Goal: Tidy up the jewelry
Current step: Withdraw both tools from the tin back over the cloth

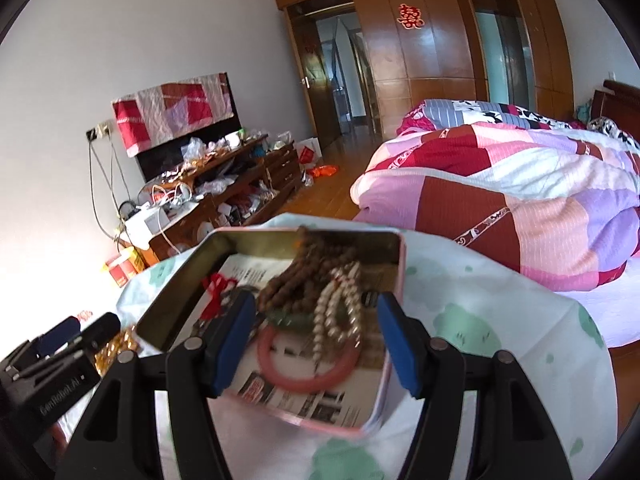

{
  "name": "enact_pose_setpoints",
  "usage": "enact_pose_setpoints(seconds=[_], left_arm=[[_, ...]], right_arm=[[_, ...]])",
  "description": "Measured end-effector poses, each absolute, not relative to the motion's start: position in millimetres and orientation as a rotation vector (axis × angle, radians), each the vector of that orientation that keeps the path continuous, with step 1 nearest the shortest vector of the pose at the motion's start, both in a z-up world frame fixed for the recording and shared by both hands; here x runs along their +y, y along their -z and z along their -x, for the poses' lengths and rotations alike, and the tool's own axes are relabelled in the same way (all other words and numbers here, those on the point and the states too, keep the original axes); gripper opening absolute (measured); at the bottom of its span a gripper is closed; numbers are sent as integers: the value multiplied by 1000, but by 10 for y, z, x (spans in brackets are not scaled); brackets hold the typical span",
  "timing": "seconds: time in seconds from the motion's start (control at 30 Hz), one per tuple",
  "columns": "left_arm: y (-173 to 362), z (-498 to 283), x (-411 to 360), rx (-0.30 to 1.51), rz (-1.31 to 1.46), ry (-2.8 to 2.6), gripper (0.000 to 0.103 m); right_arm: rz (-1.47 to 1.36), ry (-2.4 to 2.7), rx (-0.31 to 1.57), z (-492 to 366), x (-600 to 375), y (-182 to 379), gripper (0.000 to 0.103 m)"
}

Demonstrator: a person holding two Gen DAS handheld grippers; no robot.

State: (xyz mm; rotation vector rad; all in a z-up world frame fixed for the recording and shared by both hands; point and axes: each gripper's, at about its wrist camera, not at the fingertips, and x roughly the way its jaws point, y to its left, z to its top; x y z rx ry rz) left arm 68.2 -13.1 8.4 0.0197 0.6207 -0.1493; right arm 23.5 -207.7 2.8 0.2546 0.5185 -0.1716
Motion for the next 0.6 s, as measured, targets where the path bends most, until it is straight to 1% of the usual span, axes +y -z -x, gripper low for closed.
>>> enact_pose_setpoints(seconds=[0.33, 0.6], left_arm=[[-64, -544, 159, 582, -46, 82, 69], [-22, -598, 365, 588, -34, 43, 69]], right_arm=[[-187, 159, 527, -97, -1754, -39, 66], [-174, 144, 535, -48, -1619, -36, 66]])
